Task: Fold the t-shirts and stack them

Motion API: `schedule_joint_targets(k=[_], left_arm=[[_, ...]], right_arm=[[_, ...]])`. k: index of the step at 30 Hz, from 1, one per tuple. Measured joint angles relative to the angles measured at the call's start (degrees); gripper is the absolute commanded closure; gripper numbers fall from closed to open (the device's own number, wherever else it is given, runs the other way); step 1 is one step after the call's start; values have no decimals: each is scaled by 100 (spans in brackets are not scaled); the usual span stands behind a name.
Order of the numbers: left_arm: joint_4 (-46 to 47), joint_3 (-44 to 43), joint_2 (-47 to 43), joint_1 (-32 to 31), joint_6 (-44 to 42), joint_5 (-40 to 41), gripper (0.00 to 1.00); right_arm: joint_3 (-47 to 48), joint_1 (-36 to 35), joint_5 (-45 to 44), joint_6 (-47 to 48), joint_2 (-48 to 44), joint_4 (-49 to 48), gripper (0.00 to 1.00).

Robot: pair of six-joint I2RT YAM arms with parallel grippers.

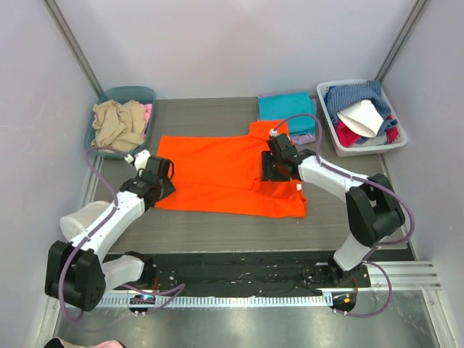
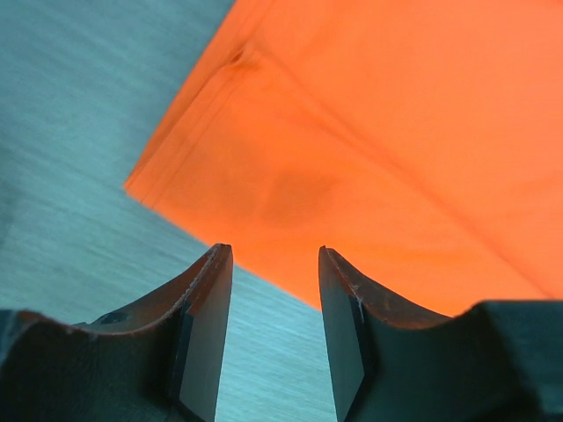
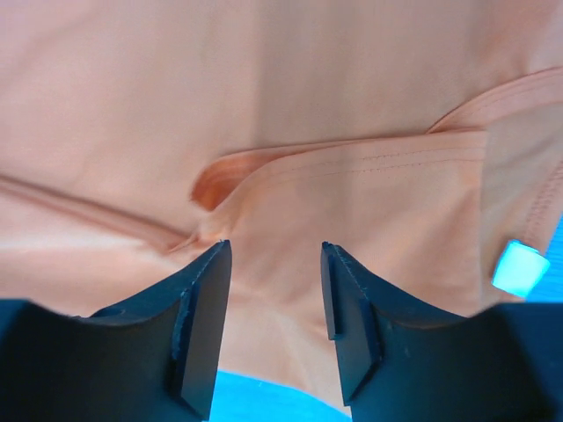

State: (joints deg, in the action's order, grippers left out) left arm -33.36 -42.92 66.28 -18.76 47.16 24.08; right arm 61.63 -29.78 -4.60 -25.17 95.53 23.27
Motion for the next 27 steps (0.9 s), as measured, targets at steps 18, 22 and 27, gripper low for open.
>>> schedule_joint_targets(k=[18, 22, 27], left_arm=[[793, -81, 1939, -1049, -210, -22, 53], [903, -31, 1969, -1152, -46, 87, 55], [999, 68, 1956, -1362, 289, 328, 56]], right_arm=[[-651, -1130, -452, -219, 17, 210, 43], [-909, -1143, -590, -374, -149, -68, 43], [-1224, -1180, -734, -540, -372, -363, 44]])
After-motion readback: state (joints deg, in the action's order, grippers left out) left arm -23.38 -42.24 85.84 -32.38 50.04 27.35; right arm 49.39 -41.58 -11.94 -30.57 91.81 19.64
